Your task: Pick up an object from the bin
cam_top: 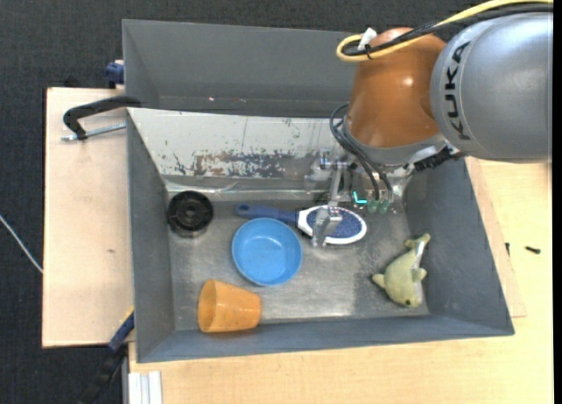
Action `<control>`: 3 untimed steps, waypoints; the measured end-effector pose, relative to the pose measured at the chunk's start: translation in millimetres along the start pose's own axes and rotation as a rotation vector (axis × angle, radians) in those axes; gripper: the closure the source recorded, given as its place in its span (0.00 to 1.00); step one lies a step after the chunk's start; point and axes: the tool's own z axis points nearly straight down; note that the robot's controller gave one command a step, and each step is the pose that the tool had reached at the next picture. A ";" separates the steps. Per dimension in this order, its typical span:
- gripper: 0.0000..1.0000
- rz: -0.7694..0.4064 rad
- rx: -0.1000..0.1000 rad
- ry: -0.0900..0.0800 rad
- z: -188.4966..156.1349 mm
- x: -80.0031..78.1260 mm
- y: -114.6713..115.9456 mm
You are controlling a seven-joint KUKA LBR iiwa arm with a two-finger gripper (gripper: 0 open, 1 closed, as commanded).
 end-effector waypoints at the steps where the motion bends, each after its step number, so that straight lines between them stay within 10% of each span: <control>1: 0.00 -0.092 0.001 -0.010 87.6 -18.0 -39.1; 2: 1.00 -0.094 0.000 -0.018 82.7 -19.7 -37.0; 3: 1.00 -0.169 0.005 -0.019 -60.6 -4.3 -101.6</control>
Offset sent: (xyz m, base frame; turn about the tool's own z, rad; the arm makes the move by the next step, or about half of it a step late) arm 0.0158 -0.0379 -0.0866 -0.0945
